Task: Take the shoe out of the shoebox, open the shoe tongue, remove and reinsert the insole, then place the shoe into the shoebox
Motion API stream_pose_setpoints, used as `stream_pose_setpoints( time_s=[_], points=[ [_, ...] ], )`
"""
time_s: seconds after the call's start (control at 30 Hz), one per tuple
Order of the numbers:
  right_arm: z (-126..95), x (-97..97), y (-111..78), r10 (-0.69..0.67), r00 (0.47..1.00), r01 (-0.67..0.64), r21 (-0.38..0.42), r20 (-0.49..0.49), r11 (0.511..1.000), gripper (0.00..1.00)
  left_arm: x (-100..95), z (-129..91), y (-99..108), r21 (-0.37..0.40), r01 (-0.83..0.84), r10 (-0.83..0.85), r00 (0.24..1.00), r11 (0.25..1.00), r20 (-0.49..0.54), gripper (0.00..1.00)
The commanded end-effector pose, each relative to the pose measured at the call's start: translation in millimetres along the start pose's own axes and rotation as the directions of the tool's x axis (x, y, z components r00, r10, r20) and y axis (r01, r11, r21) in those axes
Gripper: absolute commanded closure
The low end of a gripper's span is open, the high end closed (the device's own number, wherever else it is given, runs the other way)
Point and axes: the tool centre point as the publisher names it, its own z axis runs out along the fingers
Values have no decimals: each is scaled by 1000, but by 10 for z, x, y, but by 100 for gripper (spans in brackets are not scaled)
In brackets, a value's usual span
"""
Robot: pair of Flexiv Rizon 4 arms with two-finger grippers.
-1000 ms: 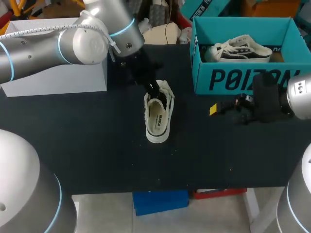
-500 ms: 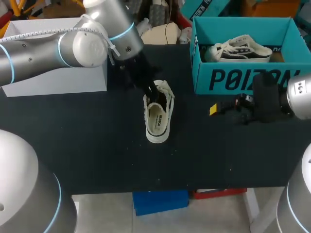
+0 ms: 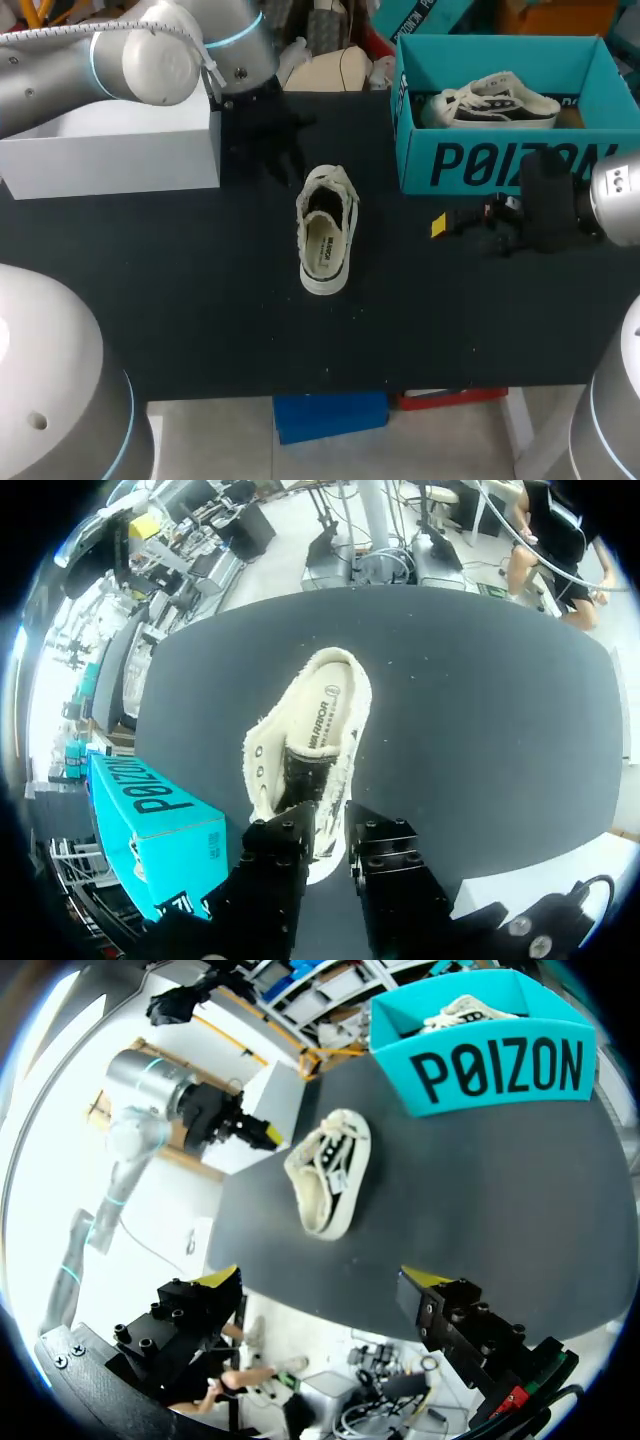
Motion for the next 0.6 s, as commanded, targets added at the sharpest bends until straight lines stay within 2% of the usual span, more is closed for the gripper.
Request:
stream_pose_setpoints(
  time_s=[0.03, 0.1, 0.2, 0.6],
  points=[
    [2, 5, -1, 1, 1000, -1, 0, 2, 1000, 0, 74, -39, -141, -33, -100, 98, 993, 994, -61, 68],
    [2, 5, -1, 1, 1000, -1, 0, 2, 1000, 0, 102, 7, -191, -15, -117, 116, 990, 993, -76, 60],
    [2, 5, -1, 1, 1000, -1, 0, 2, 1000, 0, 114, 70, -233, -4, -115, 115, 991, 993, -72, 57],
    [2, 5, -1, 1, 1000, -1, 0, 2, 1000, 0, 108, 316, -209, -24, -151, 148, 984, 988, -97, 58]
  ],
)
